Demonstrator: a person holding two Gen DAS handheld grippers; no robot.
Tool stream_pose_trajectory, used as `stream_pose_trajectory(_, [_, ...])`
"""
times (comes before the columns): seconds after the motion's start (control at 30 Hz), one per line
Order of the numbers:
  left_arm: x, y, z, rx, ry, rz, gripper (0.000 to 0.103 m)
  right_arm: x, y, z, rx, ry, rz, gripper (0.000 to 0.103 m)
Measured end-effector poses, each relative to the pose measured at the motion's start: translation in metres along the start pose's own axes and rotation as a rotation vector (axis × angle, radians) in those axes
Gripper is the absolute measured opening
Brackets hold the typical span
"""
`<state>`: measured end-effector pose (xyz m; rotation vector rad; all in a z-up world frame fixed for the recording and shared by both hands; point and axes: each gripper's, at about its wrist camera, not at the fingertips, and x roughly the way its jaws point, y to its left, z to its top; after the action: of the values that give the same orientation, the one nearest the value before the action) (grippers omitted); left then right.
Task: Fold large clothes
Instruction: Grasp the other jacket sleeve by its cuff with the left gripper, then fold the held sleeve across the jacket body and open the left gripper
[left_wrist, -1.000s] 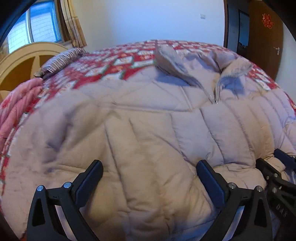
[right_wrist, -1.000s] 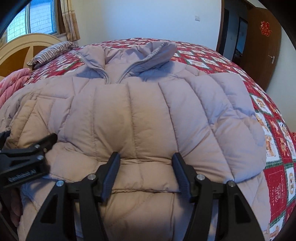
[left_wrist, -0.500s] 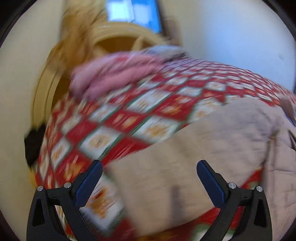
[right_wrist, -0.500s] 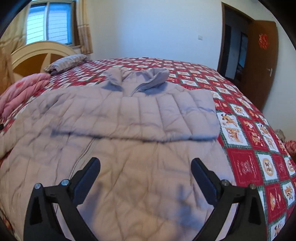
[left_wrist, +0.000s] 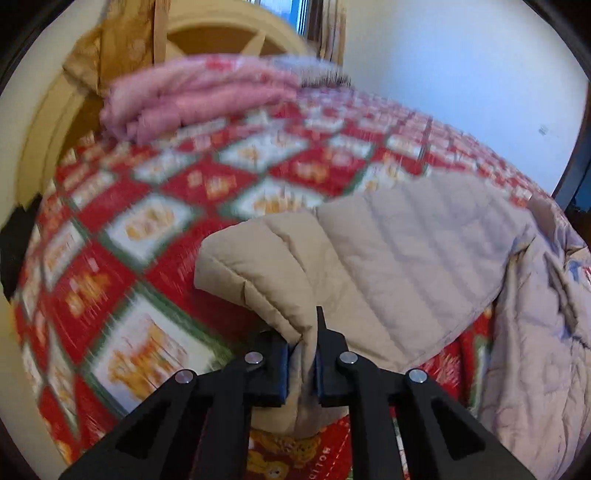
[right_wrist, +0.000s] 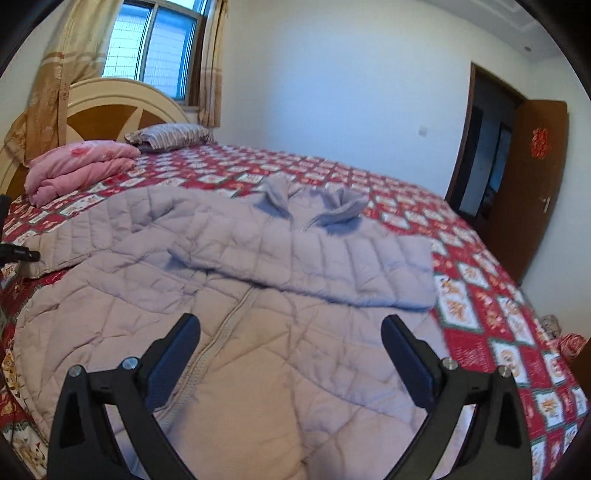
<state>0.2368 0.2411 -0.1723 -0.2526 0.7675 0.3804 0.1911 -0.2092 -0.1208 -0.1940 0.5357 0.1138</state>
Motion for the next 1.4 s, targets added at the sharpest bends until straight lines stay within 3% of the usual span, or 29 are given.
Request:
stream_pose_trajectory(0.23, [-0.079, -0.027, 0.050, 0.055, -0.227, -0.001, 0.008, 0.009, -0.053, -0.006, 0.138, 0.040, -0.142, 0.100])
stream_pose_trajectory(0.47, [-0.137, -0.149, 0.081, 0.248, -0.353, -0.163, 0.008, 0.007, -0.112, -0.020, 0.300, 0.051, -0.209, 0.100])
stream_pose_trajectory(0.63, [-0.153, -0.265, 0.050, 0.414, -0.391, -0.282, 0.008, -0.002, -0.133, -0.036, 0.346, 0.051, -0.228, 0.100])
stream_pose_trajectory(0.77, [-0.146, -0.330, 0.015, 0.501, -0.358, -0.356, 0.012, -0.005, -0.144, -0.051, 0.372, 0.066, -0.226, 0.100])
stream_pose_trajectory(0.87, [-0.140, -0.373, -0.018, 0.596, -0.307, -0.382, 0.033, -0.004, -0.150, -0.058, 0.376, 0.083, -0.227, 0.100])
stream_pose_trajectory(0.9, [-0.140, -0.383, -0.028, 0.619, -0.313, -0.391, 0.046, -0.003, -0.152, -0.060, 0.380, 0.092, -0.224, 0.100])
stream_pose_trajectory(1.03, [-0.158, -0.383, -0.052, 0.649, -0.408, -0.416, 0.087, 0.000, -0.157, -0.061, 0.400, 0.113, -0.206, 0.100])
stream_pose_trajectory(1.1, [-0.160, -0.370, -0.054, 0.660, -0.455, -0.381, 0.090, 0.001, -0.155, -0.058, 0.402, 0.115, -0.189, 0.100])
stream_pose_trajectory(1.17, [-0.149, -0.355, -0.048, 0.648, -0.443, -0.365, 0.090, 0.002, -0.149, -0.051, 0.397, 0.116, -0.163, 0.100])
stream_pose_trajectory(1.4, [-0.063, -0.262, -0.007, 0.500, -0.259, -0.123, 0.090, 0.031, -0.102, -0.004, 0.396, 0.124, 0.040, 0.100])
